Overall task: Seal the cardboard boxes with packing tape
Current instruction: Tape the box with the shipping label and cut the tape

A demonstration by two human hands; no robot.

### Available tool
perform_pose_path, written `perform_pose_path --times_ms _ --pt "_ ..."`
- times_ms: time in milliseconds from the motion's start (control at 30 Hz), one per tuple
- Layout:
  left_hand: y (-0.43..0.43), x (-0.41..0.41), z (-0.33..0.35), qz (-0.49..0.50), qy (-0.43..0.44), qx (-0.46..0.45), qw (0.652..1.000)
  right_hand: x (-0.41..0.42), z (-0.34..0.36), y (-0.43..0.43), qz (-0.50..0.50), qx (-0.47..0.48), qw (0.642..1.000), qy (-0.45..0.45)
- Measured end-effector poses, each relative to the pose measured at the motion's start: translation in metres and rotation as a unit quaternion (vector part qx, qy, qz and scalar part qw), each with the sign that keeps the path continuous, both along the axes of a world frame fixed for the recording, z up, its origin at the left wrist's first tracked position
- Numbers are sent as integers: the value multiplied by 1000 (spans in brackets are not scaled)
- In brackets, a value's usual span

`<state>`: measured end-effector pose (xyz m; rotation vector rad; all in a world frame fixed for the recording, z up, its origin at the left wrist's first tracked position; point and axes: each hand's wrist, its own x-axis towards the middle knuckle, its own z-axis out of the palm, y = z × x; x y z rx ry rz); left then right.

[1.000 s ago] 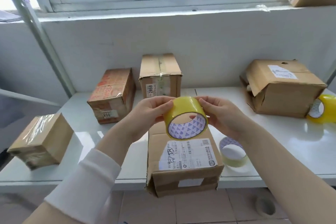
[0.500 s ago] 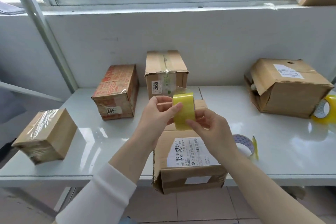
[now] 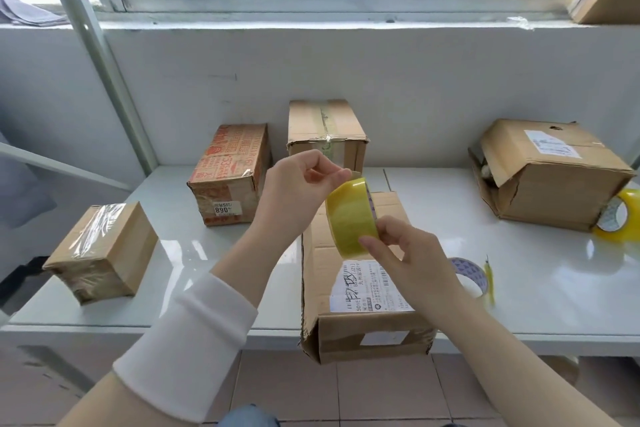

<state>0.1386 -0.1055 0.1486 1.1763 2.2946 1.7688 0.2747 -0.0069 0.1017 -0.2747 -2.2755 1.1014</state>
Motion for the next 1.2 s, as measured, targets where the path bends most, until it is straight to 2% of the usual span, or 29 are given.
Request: perform_pose_path --times_ms 133,367,700,967,1100,1200 --pt "-5 4 4 22 48 4 999 1 8 -9 -16 -6 1000 12" --pt "-6 4 11 58 76 40 995 -2 25 -18 -36 23 999 22" --pt "-5 6 15 55 32 37 997 -4 31 -20 -47 45 998 26" --pt "-6 13 16 26 6 26 999 4 31 -19 -43 50 998 25" --pt "-8 17 25 -43 -67 78 994 8 17 -13 -58 127 988 65" --pt "-15 20 29 -85 -48 92 991 13 9 -7 -20 153 985 72"
